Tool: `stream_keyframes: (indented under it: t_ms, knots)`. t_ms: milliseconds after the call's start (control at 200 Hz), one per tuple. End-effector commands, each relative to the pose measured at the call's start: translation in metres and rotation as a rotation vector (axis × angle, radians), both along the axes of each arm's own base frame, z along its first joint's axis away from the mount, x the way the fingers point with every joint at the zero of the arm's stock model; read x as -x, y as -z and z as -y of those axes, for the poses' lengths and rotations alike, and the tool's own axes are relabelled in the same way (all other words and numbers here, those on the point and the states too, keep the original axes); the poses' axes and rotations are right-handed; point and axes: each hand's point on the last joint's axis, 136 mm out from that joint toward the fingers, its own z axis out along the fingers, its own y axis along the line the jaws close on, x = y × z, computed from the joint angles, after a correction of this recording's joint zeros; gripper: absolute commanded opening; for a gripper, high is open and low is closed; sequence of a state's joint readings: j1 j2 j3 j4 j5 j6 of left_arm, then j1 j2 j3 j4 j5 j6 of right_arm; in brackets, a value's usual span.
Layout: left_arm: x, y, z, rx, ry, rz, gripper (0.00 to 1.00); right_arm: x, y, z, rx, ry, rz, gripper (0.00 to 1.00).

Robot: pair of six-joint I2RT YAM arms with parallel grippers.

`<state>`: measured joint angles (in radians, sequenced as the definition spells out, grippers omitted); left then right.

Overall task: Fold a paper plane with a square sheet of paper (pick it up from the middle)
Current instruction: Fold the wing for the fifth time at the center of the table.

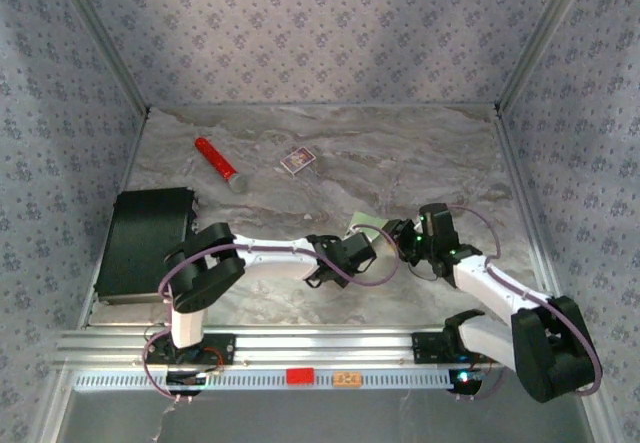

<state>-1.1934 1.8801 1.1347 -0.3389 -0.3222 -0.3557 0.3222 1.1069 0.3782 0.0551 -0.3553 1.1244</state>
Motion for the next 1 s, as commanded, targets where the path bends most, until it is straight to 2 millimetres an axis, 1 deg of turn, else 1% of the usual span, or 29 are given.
stream_keyframes:
  t_ms: [0,165,300,440,525,625,800,994]
  knots:
    - [0.004,0.002,0.010,0.002,0.021,-0.024,0.15,0.001,-0.002,-0.010,-0.009,-0.063,0.000,0.41]
    - [0.004,0.004,0.011,0.000,0.022,-0.032,0.15,0.000,0.001,-0.022,-0.013,-0.108,-0.015,0.42]
    - [0.004,0.002,0.010,0.000,0.022,-0.027,0.15,-0.006,0.001,-0.031,-0.021,-0.131,-0.014,0.43]
    - [0.003,0.001,0.009,0.000,0.018,-0.020,0.15,-0.011,0.003,-0.035,-0.018,-0.137,-0.023,0.43]
    - [0.003,0.001,0.008,-0.001,0.016,-0.018,0.15,-0.012,0.008,-0.036,-0.011,-0.140,-0.043,0.42]
    - [0.003,-0.002,0.008,0.006,0.020,-0.010,0.15,-0.013,0.015,-0.035,-0.008,-0.134,-0.064,0.36]
    - [0.001,-0.007,0.007,0.018,0.022,0.008,0.16,-0.013,0.016,-0.038,-0.025,-0.142,-0.066,0.17]
    - [-0.001,-0.010,0.011,0.022,0.030,0.019,0.19,-0.013,0.012,-0.041,-0.056,-0.142,-0.048,0.11]
